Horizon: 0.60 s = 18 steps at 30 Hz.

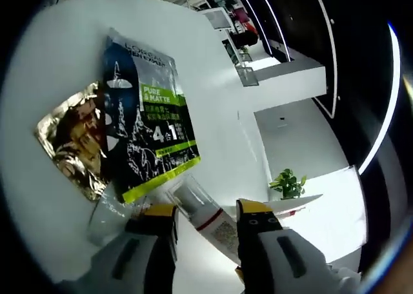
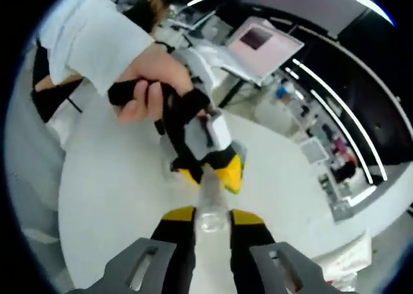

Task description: Arrange the skincare products in the storage area until every visible bottle or jar stands upright without overlapping.

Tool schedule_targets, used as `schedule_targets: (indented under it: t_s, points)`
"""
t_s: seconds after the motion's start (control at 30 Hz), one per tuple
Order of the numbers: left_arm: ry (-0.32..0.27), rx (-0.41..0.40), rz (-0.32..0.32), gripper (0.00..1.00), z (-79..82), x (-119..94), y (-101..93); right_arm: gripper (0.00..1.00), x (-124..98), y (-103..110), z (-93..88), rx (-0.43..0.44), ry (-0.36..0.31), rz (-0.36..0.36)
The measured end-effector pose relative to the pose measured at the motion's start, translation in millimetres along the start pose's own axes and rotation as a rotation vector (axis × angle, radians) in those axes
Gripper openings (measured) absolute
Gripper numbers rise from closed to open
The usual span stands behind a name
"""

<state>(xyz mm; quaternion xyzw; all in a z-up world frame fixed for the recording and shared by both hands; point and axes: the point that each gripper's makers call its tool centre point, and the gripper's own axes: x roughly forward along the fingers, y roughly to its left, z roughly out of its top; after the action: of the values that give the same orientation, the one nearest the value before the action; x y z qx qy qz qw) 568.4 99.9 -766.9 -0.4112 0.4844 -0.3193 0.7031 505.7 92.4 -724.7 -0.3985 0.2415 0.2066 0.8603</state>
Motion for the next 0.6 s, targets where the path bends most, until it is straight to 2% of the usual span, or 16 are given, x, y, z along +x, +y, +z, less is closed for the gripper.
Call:
schedule_targets:
  t_s: [0.1,0.4,0.6]
  points:
    - [-0.008,-0.019,-0.019,0.27,1.3,0.3,-3.9,0.12,-1.1,-2.5,-0.6,-0.101,0.0,-0.028]
    - [-0.039,-0.052,-0.117,0.21,11.1,-1.9,-30.5,0.14,-5.8,-10.6,2.8,-0.197,-0.029,-0.078]
    - [-0.05,-0.072,-0.152,0.19,14.5,-3.5,-38.4,0.15,-6.5,-13.6,3.3,-0.255,-0.035,-0.101]
